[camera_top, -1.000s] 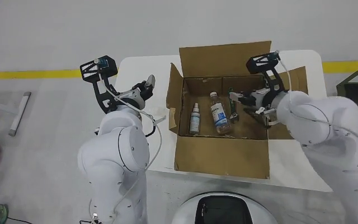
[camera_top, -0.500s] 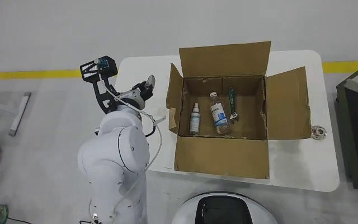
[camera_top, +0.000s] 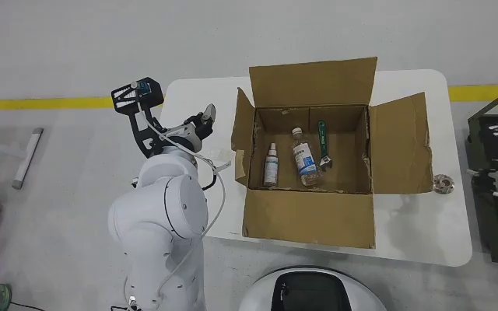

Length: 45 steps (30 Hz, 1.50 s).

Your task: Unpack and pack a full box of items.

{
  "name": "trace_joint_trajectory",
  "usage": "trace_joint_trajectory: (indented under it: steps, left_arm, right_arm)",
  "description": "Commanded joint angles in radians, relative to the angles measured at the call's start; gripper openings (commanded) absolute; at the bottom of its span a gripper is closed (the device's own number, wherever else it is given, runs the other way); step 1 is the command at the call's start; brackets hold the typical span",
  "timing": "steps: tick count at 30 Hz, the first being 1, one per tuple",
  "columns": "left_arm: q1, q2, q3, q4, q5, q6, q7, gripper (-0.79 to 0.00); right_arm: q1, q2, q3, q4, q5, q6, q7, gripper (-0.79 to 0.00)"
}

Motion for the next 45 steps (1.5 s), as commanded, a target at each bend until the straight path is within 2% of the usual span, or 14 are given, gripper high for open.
trace_joint_trajectory:
  steps: [1,6,14,33,41,43,45]
  left_arm:
    - [0.0,0.0,0.0,0.0,0.0,0.0,0.0,0.0]
    - [0.0,0.0,0.0,0.0,0.0,0.0,0.0,0.0]
    - [0.0,0.0,0.0,0.0,0.0,0.0,0.0,0.0]
    - [0.0,0.0,0.0,0.0,0.0,0.0,0.0,0.0]
    - [0.0,0.0,0.0,0.0,0.0,0.0,0.0,0.0]
    - [0.0,0.0,0.0,0.0,0.0,0.0,0.0,0.0]
    - [0.0,0.0,0.0,0.0,0.0,0.0,0.0,0.0]
  right_arm:
    - [0.003,0.002,-0.043,0.027,-0.05,0.002,-0.015,-0.459]
    - [0.025,0.003,-0.116,0.095,-0.09,0.022,-0.047,-0.468]
    - [0.05,0.006,-0.158,0.169,-0.102,0.032,-0.074,-0.462]
    - [0.081,0.013,-0.194,0.236,-0.072,0.057,-0.096,-0.456]
    - [0.099,0.016,-0.223,0.27,-0.076,0.06,-0.109,-0.514]
    - [0.103,0.016,-0.228,0.278,-0.076,0.061,-0.111,-0.545]
    - [0.107,0.017,-0.232,0.282,-0.079,0.062,-0.111,-0.631]
